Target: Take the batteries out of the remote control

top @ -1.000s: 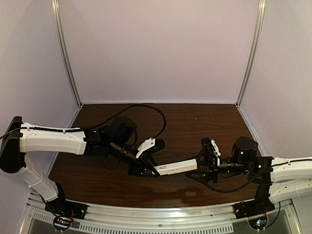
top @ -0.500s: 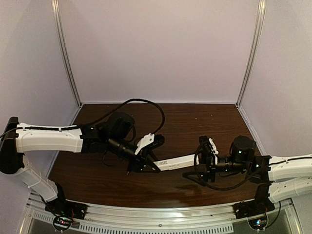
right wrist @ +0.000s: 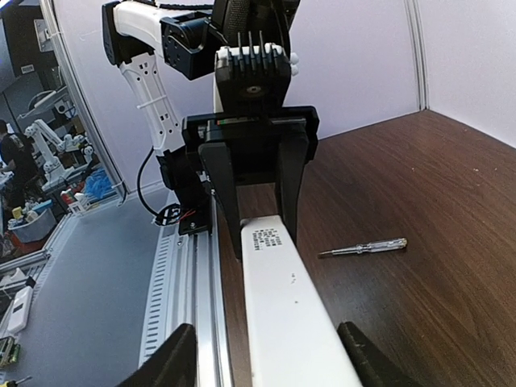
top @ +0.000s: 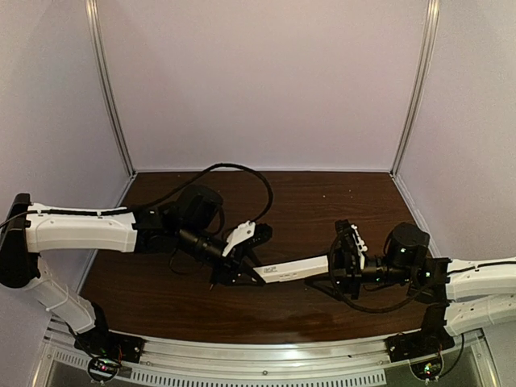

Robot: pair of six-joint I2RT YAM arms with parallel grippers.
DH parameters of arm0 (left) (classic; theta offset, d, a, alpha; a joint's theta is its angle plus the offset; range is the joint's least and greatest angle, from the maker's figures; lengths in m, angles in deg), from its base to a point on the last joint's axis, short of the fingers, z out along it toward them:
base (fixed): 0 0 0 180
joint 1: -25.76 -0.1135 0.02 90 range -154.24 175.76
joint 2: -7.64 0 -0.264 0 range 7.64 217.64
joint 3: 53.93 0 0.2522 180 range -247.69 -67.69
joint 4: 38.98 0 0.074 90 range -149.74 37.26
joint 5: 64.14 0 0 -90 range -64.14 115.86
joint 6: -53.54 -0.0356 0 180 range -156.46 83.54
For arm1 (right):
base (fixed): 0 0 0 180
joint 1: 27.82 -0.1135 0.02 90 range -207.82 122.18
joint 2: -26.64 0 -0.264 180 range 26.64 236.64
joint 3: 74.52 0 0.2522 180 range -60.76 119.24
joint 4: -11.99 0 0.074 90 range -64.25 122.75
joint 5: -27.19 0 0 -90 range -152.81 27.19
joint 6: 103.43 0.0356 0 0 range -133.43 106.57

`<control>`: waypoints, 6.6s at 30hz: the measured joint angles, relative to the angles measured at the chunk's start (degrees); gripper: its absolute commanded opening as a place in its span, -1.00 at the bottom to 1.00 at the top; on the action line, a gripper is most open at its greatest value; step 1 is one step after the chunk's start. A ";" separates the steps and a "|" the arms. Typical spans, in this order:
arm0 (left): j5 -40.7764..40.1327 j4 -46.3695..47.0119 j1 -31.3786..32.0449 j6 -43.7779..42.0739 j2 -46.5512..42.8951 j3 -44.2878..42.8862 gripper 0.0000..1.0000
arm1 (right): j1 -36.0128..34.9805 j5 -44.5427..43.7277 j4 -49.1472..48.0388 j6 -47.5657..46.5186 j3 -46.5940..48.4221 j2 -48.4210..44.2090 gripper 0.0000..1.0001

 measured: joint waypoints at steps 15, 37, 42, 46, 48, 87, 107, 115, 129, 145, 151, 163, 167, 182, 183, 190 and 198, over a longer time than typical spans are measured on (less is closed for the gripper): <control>0.07 0.35 0.00 -0.02 -1.42 0.00 -1.00 | 0.04 -1.22 -1.42 1.11 -0.09 2.27 0.15; 1.31 1.40 0.00 -0.04 -1.40 0.02 -1.00 | 0.09 -0.70 -5.57 2.16 -1.11 1.62 -0.14; 1.60 1.51 0.00 -0.04 -1.40 0.02 -1.00 | 0.09 -1.05 -6.36 2.51 -1.14 1.90 -0.14; 1.60 1.49 0.00 -0.04 -1.40 0.02 -1.00 | 0.09 -1.22 -7.28 2.60 -1.14 2.64 -0.35; 1.46 1.49 -0.13 -0.04 -1.38 0.02 -1.00 | 0.09 -1.20 -7.82 2.58 -1.14 3.10 -0.47; 1.42 42.51 -0.42 12.15 -16.17 23.93 0.74 | 0.09 -0.96 -39.54 13.90 -10.86 6.88 -1.00; 3.45 57.22 -0.42 16.76 -6.21 23.85 0.54 | 0.09 5.99 -47.43 16.22 -4.74 26.73 -1.00; -0.74 59.12 -0.42 20.09 -9.66 26.49 0.57 | 0.09 6.25 -47.54 14.69 -2.56 22.82 -1.00; 0.57 62.49 -0.42 23.67 -10.69 26.34 0.15 | 0.09 6.19 -48.52 12.76 1.03 21.88 -1.00; -0.22 63.63 -0.59 24.98 -8.74 24.65 -0.57 | 0.15 3.50 -48.50 12.22 1.03 22.91 -1.00; -1.55 64.02 -0.74 25.46 -8.72 24.63 -1.00 | 0.20 2.60 -48.65 11.78 1.03 23.06 -1.00; -1.90 60.48 -0.48 22.14 -9.90 24.61 -1.00 | 0.13 -2.80 -44.24 15.06 2.08 21.66 0.99; -2.69 56.63 -0.48 18.53 -12.48 24.59 -1.00 | 0.15 -8.74 -31.91 18.47 2.45 14.40 0.99; -3.19 47.93 -1.03 5.25 -13.86 24.11 -1.00 | 0.15 -15.80 4.26 36.85 7.52 0.52 0.76; -3.21 47.47 -1.03 4.37 -13.86 24.11 -1.00 | 0.17 -15.74 5.75 37.70 8.00 0.52 0.73; -2.93 44.83 -1.03 -1.07 -13.81 23.39 -1.00 | 0.15 -11.82 12.81 41.16 12.22 3.06 0.50; -2.49 41.07 -1.03 -4.50 -12.26 20.96 -1.00 | 0.15 -5.35 14.40 42.86 14.19 6.75 0.29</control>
